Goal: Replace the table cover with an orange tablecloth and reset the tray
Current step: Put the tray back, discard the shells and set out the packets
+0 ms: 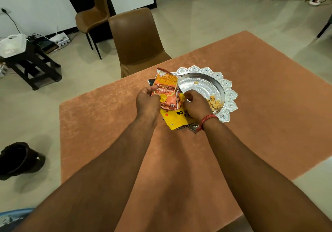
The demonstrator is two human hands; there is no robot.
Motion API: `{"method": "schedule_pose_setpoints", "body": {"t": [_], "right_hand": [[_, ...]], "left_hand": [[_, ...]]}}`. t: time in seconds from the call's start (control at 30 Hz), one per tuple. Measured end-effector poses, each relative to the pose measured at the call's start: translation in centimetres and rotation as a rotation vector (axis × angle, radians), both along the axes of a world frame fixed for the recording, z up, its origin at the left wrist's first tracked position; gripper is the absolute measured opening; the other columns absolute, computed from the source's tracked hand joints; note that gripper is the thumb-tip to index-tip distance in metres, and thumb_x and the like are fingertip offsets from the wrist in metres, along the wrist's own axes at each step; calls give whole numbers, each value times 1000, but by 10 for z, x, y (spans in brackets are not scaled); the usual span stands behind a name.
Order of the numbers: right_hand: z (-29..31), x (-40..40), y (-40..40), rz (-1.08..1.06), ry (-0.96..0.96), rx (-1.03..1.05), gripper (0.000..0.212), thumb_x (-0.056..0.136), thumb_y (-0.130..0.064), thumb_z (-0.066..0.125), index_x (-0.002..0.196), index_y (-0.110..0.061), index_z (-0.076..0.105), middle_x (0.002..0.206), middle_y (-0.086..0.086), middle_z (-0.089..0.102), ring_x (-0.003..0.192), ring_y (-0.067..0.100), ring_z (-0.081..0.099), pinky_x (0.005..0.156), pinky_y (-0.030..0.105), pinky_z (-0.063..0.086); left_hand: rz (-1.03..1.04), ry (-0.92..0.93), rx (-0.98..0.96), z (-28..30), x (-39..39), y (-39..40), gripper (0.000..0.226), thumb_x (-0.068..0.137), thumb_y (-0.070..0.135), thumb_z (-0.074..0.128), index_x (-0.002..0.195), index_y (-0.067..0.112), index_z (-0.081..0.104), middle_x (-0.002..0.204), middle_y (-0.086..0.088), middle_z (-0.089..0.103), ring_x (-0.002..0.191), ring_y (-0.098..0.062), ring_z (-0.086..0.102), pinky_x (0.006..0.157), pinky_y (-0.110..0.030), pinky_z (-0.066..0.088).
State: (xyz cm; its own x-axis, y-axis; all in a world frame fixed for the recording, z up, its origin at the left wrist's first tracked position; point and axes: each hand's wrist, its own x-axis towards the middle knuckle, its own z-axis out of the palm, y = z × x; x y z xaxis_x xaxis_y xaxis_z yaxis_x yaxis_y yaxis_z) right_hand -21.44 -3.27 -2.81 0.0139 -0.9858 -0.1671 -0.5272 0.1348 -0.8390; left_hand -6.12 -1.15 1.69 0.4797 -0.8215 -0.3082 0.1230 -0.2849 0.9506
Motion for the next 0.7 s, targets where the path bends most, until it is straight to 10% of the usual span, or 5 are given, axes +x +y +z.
{"method": "schedule_pose_setpoints", "body": {"t": [0.43,0.7], "right_hand": [[31,22,4,12,-399,96,29,87,0,65,104,-24,62,89,6,73,77,24,70,80,41,56],[11,125,58,127,-283,19,29,86,-1,62,102,-26,61,99,-2,71,95,19,67,88,39,53]], "left_hand": [[47,223,-91,5,55,30,37,95,-10,45,102,22,62,107,-3,72,86,-18,69,68,-34,54],[285,98,-17,-47,141,96,36,86,-12,54,95,21,67,102,-8,74,79,-20,65,54,-26,45]]}}
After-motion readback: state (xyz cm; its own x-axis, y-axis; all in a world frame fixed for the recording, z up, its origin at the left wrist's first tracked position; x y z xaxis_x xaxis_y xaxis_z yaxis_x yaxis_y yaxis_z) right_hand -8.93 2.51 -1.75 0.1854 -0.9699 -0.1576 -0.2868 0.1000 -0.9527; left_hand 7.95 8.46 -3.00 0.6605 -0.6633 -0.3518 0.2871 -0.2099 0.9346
